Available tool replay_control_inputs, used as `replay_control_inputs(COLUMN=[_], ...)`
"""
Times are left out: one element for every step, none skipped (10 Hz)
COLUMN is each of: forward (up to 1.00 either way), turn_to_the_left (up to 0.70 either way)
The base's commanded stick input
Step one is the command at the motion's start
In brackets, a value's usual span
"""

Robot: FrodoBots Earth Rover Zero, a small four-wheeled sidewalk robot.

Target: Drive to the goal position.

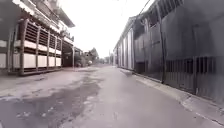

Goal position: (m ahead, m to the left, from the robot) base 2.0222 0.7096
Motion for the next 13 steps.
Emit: replay_control_inputs(forward=[0.85, 0.85, 0.85, 0.85, 0.85, 0.85, 0.85, 0.85, 0.85, 0.85, 0.85, 0.85, 0.85], turn_to_the_left=[0.00, 0.00, 0.00, 0.00, 0.00, 0.02, 0.02, 0.02, 0.02, 0.00, 0.00, 0.01, 0.02])
